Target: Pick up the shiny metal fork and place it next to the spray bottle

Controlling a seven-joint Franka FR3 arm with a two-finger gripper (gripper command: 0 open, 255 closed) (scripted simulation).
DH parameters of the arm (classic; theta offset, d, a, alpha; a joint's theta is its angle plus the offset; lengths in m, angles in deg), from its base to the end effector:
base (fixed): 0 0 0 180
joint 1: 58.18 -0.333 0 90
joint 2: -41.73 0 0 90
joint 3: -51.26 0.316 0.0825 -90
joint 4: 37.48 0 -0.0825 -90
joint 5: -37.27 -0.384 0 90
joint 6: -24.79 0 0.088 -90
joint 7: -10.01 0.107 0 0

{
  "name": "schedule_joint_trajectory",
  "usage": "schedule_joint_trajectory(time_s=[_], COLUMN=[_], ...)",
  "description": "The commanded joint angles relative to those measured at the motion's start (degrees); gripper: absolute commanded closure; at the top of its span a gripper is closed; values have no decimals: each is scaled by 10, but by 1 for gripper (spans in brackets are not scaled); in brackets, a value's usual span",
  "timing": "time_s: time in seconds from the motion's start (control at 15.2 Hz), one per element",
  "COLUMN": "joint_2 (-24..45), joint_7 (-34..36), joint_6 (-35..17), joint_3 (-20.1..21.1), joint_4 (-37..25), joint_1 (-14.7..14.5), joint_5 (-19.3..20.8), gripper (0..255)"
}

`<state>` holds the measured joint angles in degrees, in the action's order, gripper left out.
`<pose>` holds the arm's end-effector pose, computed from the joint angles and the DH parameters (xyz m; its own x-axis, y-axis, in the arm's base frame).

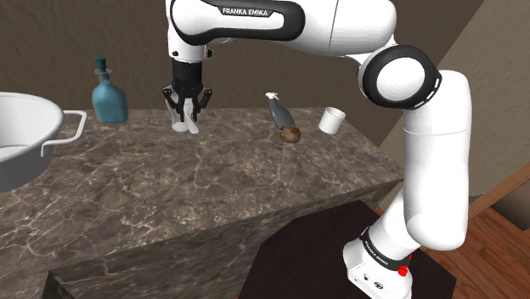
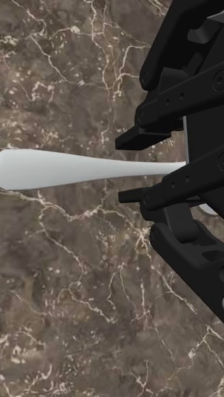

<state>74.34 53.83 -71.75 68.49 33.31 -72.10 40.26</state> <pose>0.6300 0.3171 0.4417 0.9589 -0.2438 -0.1454 -0.2481 -0.9687 -0.0116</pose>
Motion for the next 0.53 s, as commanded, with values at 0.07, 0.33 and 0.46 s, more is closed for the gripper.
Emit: schedule_joint_trajectory(time_s=[0.07, 0.33, 0.46], joint_2=[2, -9, -14], joint_7=[1, -32, -55], joint_6=[24, 28, 28], joint_3=[0, -7, -12], joint_4=[-27, -17, -11], joint_1=[-3, 26, 44], joint_5=[0, -3, -4], gripper=[255, 255, 255])
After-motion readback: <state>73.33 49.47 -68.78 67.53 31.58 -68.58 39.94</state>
